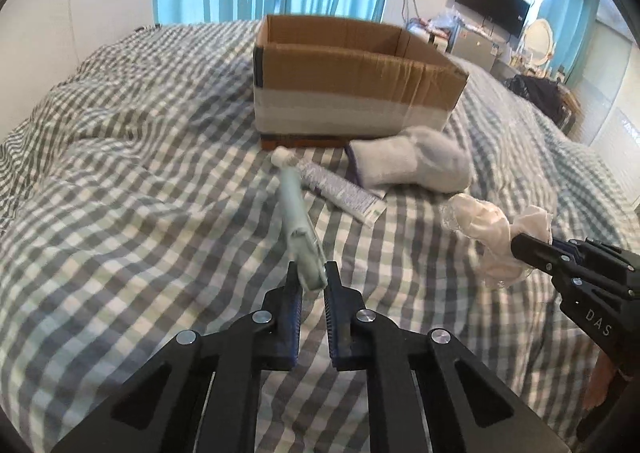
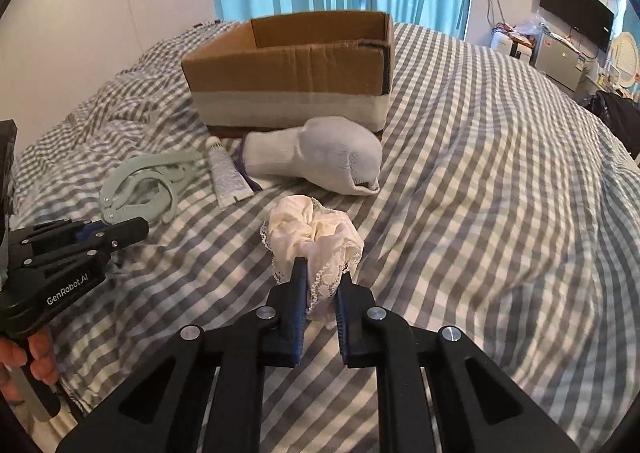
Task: Organize objects
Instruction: 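Grasp the pale green hanger with the left gripper while the right grasps the lace cloth, then lower the hanger and lace cloth into the box and open both grippers, then withdraw both tools toward the toothpaste tube and white glove, then grasp the white glove with the right gripper while the left grasps the toothpaste tube, then carry the tube and glove into the box and open both grippers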
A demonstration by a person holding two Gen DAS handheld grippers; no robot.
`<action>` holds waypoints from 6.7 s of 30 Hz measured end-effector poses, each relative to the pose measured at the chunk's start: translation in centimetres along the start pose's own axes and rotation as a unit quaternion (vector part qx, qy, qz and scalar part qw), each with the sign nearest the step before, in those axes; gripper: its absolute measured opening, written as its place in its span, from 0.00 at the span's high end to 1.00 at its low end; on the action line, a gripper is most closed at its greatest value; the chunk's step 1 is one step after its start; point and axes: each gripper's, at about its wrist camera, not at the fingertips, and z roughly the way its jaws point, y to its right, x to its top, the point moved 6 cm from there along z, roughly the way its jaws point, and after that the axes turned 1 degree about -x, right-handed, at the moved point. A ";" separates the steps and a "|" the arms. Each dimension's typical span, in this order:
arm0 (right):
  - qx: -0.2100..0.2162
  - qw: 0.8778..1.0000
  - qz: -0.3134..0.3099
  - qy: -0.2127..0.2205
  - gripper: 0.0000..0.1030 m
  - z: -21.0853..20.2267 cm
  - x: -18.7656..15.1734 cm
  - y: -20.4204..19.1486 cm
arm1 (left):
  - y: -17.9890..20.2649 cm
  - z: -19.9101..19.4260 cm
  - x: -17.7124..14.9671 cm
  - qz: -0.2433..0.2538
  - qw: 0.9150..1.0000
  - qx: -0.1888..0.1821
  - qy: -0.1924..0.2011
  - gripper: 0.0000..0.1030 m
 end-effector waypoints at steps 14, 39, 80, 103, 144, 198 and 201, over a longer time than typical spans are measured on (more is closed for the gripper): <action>-0.008 0.998 -0.017 0.066 0.88 -6.2 3.7 -1.0 | 1.3 -4.4 5.0 0.011 0.997 -0.020 0.074 0.92; -0.020 0.987 -0.035 0.157 0.88 -6.2 20.6 1.2 | 2.4 -3.1 24.0 0.038 0.982 -0.020 0.182 0.92; -0.027 0.983 -0.018 0.178 0.28 -8.3 22.9 3.3 | 1.4 -5.1 21.8 0.025 0.983 0.050 0.174 0.03; -0.036 0.985 -0.008 0.170 0.04 -9.6 14.0 3.5 | -1.0 -6.3 11.7 -0.001 0.978 0.130 0.162 0.00; -0.016 0.997 0.054 0.051 0.49 4.5 6.0 6.5 | 1.1 7.8 5.7 -0.014 0.990 0.133 0.037 0.00; -0.033 0.987 0.020 0.157 0.50 -9.4 10.7 0.5 | 3.0 -4.6 13.8 0.014 0.994 0.009 0.104 0.77; -0.027 0.985 0.016 0.167 0.50 -9.5 12.8 0.3 | 2.5 -4.7 16.6 0.004 0.993 0.004 0.118 0.77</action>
